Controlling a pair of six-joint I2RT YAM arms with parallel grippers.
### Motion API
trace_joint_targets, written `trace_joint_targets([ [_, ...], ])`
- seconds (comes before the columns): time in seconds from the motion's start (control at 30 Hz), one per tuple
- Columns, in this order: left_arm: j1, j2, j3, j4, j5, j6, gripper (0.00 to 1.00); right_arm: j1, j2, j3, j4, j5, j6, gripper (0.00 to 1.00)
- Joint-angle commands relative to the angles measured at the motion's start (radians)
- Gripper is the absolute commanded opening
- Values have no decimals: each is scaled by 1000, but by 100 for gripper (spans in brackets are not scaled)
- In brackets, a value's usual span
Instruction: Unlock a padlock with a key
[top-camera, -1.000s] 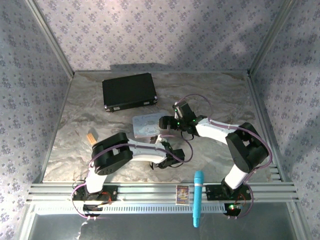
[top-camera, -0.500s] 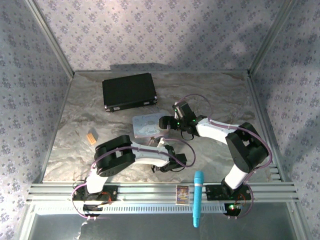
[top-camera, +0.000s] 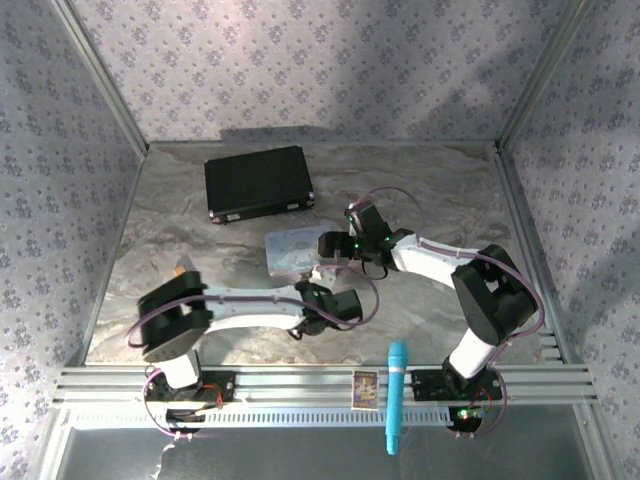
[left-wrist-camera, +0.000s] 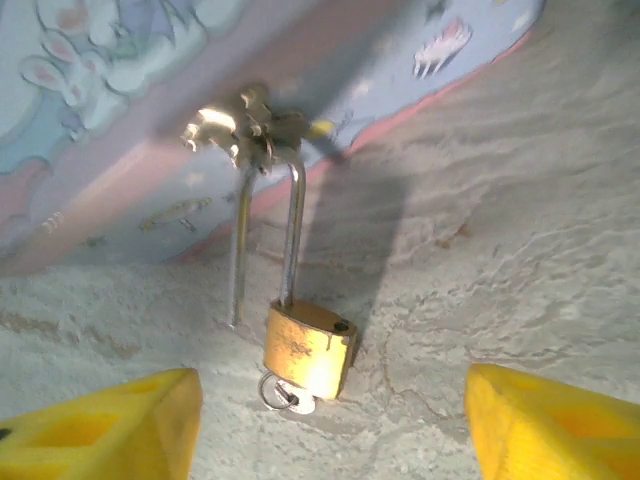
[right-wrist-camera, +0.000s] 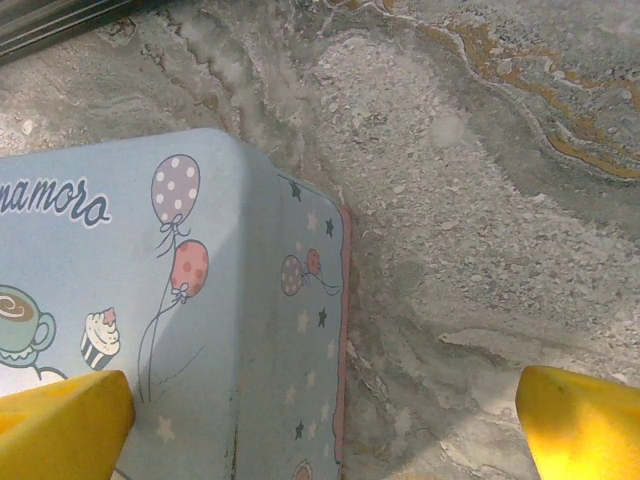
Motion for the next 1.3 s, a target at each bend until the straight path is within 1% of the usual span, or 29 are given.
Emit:
trace_joint_targets([
  [0.0,71,-141,-69,117,110,56,87,-7,22,16,-151,42,-54,99],
  [0.03,96,-187,-91,148,142,65,91,-8,12,28,-154,38,-64,99],
  [0.07,121,-238,-117,177,167,71,92,-10,1,40,-155,26,-73,99],
  [0.17,199,-362,-194,260,262,70,93,-17,-36,83,-158,-10,-89,99],
  [0.23,241,-428,-245,317,314,64,93,-16,-70,99,-159,-9,-99,99],
  [0.37,303,-501,-329,397,385,34,92,-15,-155,103,-175,4,-96,99],
  [0.43,320,-517,-353,408,395,18,90,-5,-200,85,-179,3,-85,99],
  [0.57,343,-546,-395,452,432,-8,85,54,-288,17,-200,24,-58,99],
  [0.67,388,-559,-436,493,492,-48,67,124,-339,-55,-182,31,-2,98],
  [0.7,408,-564,-446,491,501,-71,63,155,-349,-78,-171,43,18,98],
  [0.73,423,-569,-457,487,504,-89,63,185,-353,-94,-163,55,30,97],
  [0.8,455,-595,-480,481,509,-114,65,255,-344,-120,-147,97,65,96],
  [0.93,480,-648,-488,445,490,-112,67,379,-275,-129,-116,206,118,94],
  [1.03,506,-674,-497,422,484,-118,69,437,-185,-106,-80,232,135,89],
  [1.17,530,-697,-514,400,481,-129,70,508,-65,-21,-97,287,113,85],
  [1.27,538,-718,-534,397,478,-145,70,543,19,37,-118,334,94,84],
])
